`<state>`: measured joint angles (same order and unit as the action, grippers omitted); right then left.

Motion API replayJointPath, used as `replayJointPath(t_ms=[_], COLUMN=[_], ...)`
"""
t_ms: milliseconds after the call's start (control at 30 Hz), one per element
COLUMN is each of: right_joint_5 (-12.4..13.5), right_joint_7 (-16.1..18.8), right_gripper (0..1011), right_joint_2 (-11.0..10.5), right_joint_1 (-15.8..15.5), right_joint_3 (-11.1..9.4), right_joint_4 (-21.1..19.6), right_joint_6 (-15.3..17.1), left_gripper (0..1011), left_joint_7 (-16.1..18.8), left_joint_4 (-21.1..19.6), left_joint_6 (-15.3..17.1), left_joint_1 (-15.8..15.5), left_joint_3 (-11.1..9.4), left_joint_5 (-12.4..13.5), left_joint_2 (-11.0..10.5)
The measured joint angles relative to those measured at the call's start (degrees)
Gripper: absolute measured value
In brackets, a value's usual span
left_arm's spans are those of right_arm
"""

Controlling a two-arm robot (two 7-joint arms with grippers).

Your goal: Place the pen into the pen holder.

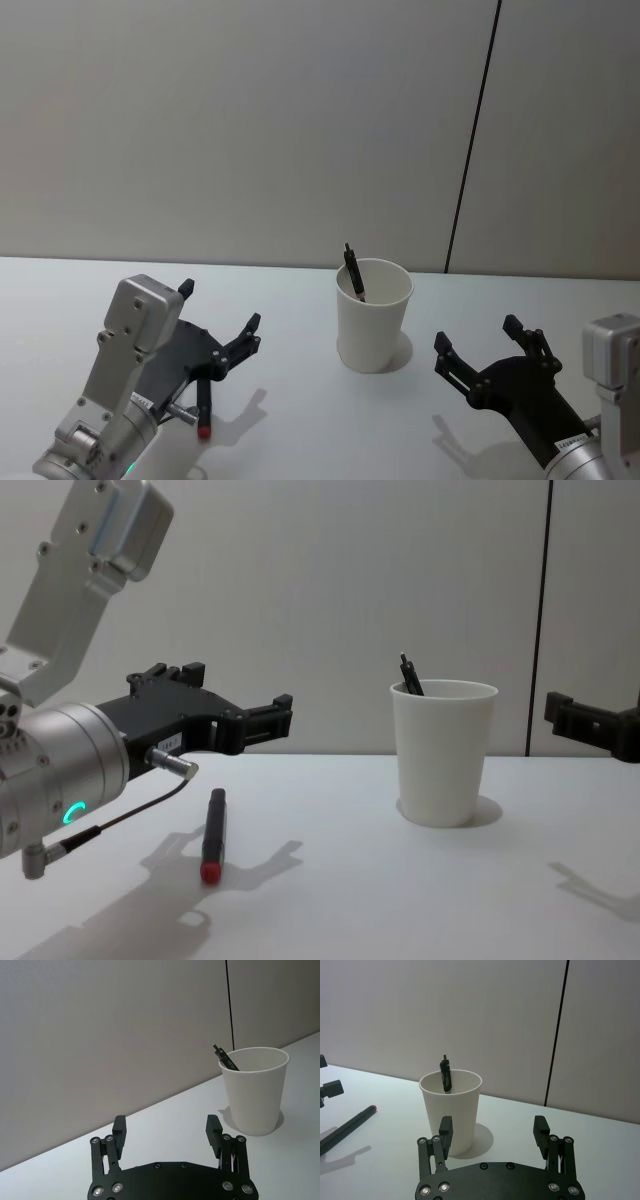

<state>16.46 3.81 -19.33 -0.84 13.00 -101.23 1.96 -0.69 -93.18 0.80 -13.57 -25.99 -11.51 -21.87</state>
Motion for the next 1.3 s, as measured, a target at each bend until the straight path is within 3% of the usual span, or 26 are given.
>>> replayJointPath(t_ms=[500,967,1300], right_joint_5=[0.0,0.0,0.0], right_joint_7=[0.0,0.0,0.0], right_gripper=[1001,1001,1001], right_joint_2=[0.0,0.0,0.0], right_joint_1=[0.0,0.0,0.0], right_joint_3=[-0.1,-0.1,-0.1], right_joint_4=[0.0,0.0,0.0], right_joint_6=[0.0,0.0,0.0], left_gripper=[1003,1003,1003], left_joint_7=[-2.4,-3.2,-2.8], left_joint_4=[-1.4,-5.0,-5.2], left_joint_6=[3.0,10.0,15.0], left_joint_1=[1.0,4.4,4.6], left_joint_3=[1.1,3.3,4.2], left_joint_5=[-2.8,-6.4,-7.8], left_joint_2=[-0.2,-0.9,-0.2])
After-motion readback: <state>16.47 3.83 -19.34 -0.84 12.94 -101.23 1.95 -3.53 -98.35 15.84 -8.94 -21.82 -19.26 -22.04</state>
